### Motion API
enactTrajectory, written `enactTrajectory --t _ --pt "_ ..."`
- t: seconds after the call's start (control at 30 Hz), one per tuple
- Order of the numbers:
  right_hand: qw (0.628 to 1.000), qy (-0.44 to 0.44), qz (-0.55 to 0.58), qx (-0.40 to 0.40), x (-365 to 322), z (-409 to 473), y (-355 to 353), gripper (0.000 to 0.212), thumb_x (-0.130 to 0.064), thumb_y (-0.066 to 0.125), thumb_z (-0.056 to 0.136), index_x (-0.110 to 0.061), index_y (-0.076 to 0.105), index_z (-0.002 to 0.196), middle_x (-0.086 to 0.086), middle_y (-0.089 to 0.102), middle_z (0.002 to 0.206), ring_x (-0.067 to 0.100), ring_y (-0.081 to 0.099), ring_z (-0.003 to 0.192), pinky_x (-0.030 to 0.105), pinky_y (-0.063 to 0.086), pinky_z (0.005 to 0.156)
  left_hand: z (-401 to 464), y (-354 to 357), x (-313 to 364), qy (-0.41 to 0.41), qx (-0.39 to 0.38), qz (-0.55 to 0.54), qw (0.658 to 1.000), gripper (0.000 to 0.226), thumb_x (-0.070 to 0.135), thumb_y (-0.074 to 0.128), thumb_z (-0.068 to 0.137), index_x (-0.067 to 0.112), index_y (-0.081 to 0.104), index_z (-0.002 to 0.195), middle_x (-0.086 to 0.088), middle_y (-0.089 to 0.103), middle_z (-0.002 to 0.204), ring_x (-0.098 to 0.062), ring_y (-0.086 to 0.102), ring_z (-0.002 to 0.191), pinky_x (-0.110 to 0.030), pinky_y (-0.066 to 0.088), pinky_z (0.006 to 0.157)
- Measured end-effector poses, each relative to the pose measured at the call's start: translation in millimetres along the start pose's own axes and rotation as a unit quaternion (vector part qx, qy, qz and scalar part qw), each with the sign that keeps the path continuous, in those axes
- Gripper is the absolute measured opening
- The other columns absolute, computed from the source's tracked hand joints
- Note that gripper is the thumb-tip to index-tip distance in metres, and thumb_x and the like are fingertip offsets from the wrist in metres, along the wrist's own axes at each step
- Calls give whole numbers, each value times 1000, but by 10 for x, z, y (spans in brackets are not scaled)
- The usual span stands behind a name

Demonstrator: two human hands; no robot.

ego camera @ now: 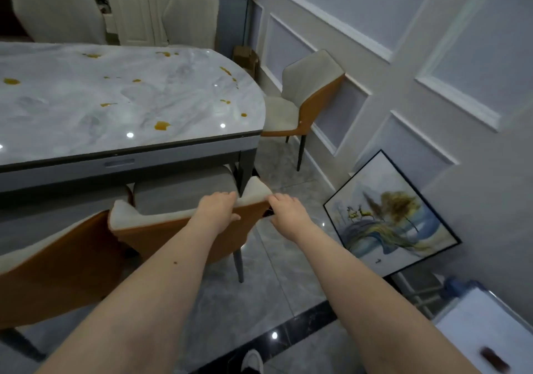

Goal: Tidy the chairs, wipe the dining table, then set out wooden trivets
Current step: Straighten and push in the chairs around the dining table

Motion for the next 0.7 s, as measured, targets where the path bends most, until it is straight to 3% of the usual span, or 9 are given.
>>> enactTrajectory --t 0.23,0.6,0.7 --pt "997 73 13 6 1125 92 -108 47 -17 54 93 -12 40 137 9 46 136 28 43 126 35 33 100 813 17 825 55 -14 37 998 38 36 56 91 15 47 122 -8 57 117 -27 54 109 -37 44 81" --pt "983 165 83 -24 3312 485 -311 54 -19 55 94 -14 34 144 9 42 143 29 44 127 39 41 101 2575 233 2291 109 -39 84 990 39 39 52 94 15 43 123 -7 56 119 -25 54 107 -36 44 78" --pt "978 186 94 -24 3778 651 -387 51 -18 55 94 -14 36 141 10 45 140 30 48 122 38 44 95 2970 215 2528 111 -40 90 989 39 42 51 94 16 43 122 -6 56 121 -25 52 109 -34 40 76"
Point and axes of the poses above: each hand's wrist, its own z-axis towards the middle knuckle, its own y-axis out of the palm, x = y × z, the point moved 8 cm from there along z, towards the middle knuckle
